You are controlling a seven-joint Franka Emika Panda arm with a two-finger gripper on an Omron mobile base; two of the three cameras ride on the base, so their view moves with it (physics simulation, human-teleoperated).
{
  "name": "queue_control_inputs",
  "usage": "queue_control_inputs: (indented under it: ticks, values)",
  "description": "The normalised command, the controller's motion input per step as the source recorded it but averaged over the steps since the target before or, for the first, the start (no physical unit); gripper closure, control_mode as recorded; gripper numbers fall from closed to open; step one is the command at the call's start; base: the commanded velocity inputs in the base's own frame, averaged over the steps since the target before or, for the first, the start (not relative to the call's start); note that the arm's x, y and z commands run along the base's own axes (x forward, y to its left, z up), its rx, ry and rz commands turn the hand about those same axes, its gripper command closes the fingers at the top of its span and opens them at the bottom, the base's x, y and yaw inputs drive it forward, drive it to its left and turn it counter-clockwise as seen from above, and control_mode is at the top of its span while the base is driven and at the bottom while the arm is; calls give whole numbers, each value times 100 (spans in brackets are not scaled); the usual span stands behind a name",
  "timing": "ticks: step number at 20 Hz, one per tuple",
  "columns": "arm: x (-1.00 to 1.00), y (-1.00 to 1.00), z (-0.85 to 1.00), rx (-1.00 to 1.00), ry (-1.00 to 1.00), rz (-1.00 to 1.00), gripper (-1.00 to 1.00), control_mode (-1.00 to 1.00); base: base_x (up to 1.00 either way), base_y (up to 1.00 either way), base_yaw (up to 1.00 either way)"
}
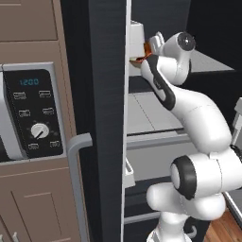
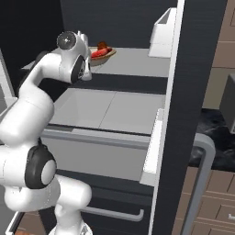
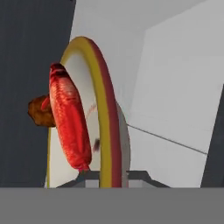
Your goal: Place the bowl with the eggplant and bell pepper on the second highest shelf of the fridge. Place the bowl with the fish and chicken drumstick on the top shelf of the fridge.
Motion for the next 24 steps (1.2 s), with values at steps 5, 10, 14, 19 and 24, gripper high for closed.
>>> queue_control_inputs:
  ticks: [5, 10, 14, 19, 24]
  values:
    - [41, 2, -9, -4, 0, -4, -100, -100, 0, 0, 0]
    - [-63, 0, 33, 0, -9, -4, -100, -100, 0, 0, 0]
    - [-100, 0, 68, 1, -9, -7, -100, -100, 0, 0, 0]
    - [-100, -1, 14, 1, -8, -3, -100, -100, 0, 0, 0]
    - [-100, -13, -33, 0, 2, 0, -100, -100, 0, 0, 0]
